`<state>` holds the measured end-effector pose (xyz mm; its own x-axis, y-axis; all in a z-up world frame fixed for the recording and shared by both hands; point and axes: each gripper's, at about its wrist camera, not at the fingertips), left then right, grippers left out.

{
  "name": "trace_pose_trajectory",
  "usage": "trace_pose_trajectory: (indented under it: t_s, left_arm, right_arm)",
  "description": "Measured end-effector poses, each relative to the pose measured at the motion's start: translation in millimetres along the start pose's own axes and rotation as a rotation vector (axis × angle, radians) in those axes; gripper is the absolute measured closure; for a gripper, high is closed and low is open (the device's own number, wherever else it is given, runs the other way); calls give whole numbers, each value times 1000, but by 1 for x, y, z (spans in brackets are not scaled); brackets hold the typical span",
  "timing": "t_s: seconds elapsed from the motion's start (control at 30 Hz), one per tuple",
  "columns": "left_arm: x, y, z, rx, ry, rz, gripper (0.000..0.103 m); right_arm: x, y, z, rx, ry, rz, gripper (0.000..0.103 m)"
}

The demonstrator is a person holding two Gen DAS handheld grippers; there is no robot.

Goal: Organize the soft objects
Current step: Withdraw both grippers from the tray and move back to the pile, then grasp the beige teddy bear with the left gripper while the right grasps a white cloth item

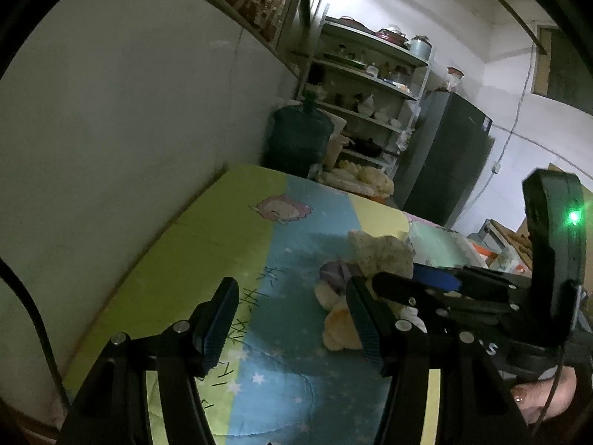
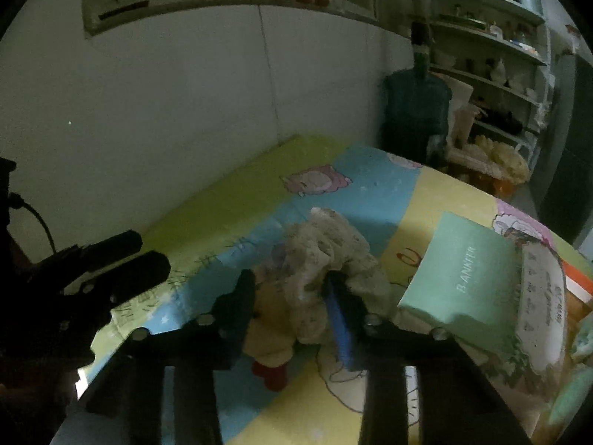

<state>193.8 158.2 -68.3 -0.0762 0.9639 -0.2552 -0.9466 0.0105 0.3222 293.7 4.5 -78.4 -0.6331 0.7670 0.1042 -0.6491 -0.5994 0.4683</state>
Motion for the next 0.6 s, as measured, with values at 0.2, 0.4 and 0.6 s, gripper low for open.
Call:
trace_pose_trajectory:
  t_s: [0.2,0.4,0.6]
  left_arm:
    - [-7,-10,-10,41,-6,-35,43]
    - [-19,-28,-19,99,5,-77,43]
    - [-34,-48,-25,149,-5,-91,43]
  right_arm:
    - [-14,0,1,0,-34,-7,94]
    - [-20,32,14,-110,-70,-1,95]
    - [-26,75,31,-238,-90,7,95]
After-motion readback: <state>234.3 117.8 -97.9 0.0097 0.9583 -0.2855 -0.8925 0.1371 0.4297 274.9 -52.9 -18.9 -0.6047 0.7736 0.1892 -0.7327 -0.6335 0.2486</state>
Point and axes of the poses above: each gripper's, at about its wrist camera, not at the fingertips, and y roughly against the way its jaws point, x to its left, z to its top, and after that the axes turned 15 degrees about -x, right-handed
